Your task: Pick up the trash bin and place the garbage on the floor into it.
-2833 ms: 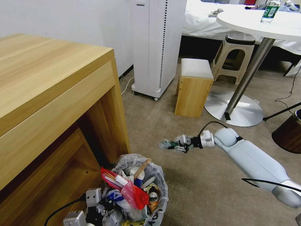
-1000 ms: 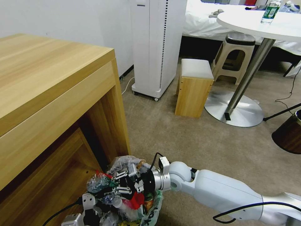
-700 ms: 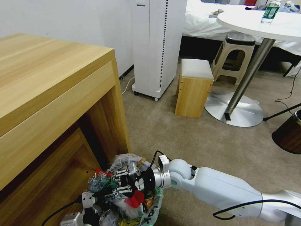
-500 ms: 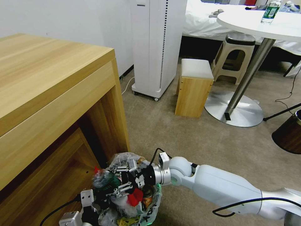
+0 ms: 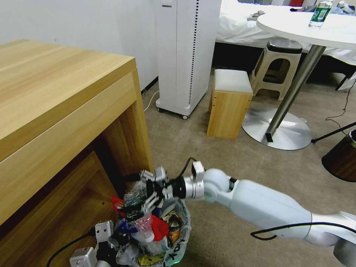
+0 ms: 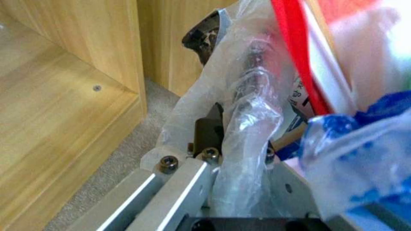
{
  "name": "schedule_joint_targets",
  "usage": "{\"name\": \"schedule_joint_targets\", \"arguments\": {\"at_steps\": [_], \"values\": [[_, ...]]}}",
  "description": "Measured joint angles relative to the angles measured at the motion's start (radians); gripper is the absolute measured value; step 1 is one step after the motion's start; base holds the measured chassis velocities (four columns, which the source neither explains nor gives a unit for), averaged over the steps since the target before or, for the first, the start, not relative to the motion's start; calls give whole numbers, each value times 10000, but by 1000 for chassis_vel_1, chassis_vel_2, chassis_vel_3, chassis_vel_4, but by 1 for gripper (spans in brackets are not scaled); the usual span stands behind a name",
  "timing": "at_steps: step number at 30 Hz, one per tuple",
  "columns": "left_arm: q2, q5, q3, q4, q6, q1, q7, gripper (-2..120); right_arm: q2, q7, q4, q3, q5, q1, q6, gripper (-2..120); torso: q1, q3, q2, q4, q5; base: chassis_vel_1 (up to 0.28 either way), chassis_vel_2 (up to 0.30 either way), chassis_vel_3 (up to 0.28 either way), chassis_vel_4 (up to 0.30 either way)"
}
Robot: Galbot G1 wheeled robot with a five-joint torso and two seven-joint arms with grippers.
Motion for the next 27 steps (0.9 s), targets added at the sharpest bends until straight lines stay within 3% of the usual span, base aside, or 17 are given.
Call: {"name": "schedule_joint_targets", "arguments": {"at_steps": [9,17,27], "values": [[16,-34,177,33,46,62,-9,0,-462,25,567,607,208,-87,-46,100,0,0,0,1,1,0,0,0,0],[100,-45,356,125,46,82,9,0,-1359,370,1376,2265,-206,-1724,-283,100,0,-1,1,-1,1,0,0,0,0],[-26,55,518,207,-64,95,96,0,-2259,1296,1913,4369,-1112,-3973,654,100,0,-1,0,-1,0,0,0,0,0]]}}
